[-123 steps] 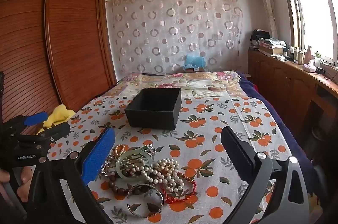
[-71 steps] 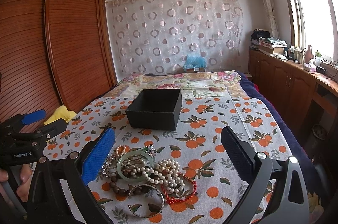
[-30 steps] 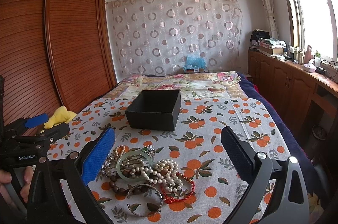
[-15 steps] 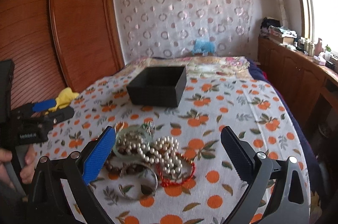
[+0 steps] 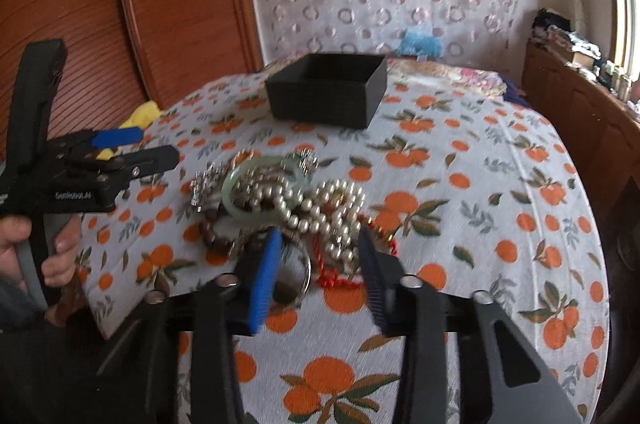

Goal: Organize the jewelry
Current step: 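Lower the left tool onto the jade bangle and close its fingers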

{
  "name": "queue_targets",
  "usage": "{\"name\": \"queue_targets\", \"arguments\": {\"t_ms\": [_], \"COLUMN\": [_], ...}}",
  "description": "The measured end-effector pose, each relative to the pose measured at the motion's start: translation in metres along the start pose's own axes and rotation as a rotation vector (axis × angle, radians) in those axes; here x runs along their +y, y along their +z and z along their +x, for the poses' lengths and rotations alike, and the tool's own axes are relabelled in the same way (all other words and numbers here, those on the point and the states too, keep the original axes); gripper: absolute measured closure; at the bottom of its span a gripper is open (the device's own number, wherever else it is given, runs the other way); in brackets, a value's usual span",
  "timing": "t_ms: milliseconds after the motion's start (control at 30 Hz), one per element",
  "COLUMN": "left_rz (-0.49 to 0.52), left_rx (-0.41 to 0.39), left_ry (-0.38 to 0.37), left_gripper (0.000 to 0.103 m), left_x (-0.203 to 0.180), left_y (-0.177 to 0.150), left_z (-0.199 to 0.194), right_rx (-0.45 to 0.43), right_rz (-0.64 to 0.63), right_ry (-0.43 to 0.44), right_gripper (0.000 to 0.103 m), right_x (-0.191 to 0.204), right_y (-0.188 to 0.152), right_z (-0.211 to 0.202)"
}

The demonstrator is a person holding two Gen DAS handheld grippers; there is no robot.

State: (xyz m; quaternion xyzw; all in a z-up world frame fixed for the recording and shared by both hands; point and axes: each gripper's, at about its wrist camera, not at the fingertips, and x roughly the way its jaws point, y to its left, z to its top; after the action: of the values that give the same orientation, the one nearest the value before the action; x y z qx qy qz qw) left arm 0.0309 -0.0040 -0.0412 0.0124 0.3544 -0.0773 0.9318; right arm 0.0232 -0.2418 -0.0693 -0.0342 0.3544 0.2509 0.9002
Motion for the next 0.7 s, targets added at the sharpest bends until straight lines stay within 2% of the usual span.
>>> {"name": "queue_targets", "arguments": {"t_ms": [67, 200, 400, 500, 633, 667, 700], "left_rz": [0.001, 0.011, 0.024, 0.022, 0.025, 0.028, 0.030], "left_rx": [0.013, 0.041, 0.085, 0.094, 0.105, 0.105, 0.107], "left_ry": [-0.012, -0.040, -0.061, -0.084, -0.125, -0.137, -0.145], "left_gripper": [0.008, 0.008, 0.008, 0.008, 0.008, 0.010, 0.016], "left_x": [0.000, -0.003, -0.009, -0.009, -0.011, -0.011, -0.013], "left_y": [-0.001, -0.002, -0.003, -0.003, 0.000, 0.002, 0.003], "left_z": [0.004, 0.012, 0.023, 0.027, 0.033, 0.035, 0.036], "right_rx": [0.033, 0.075, 0.119, 0.141, 0.121, 0.113, 0.101], "right_rz": [-0.008, -0.016, -0.040, -0.055, -0.066, -0.073, -0.079], "right_ry": [0.029, 0.063, 0.070, 0.058, 0.062, 0.062, 0.055], "right_gripper": [0.077, 0.083, 0.085, 0.096, 0.099, 0.099, 0.099], "right_x": [0.001, 0.002, 0.005, 0.005, 0.005, 0.005, 0.005], "right_y": [-0.003, -0.006, -0.004, -0.005, -0.004, -0.003, -0.001], "right_z": [0.004, 0.010, 0.020, 0.024, 0.021, 0.019, 0.018]}}
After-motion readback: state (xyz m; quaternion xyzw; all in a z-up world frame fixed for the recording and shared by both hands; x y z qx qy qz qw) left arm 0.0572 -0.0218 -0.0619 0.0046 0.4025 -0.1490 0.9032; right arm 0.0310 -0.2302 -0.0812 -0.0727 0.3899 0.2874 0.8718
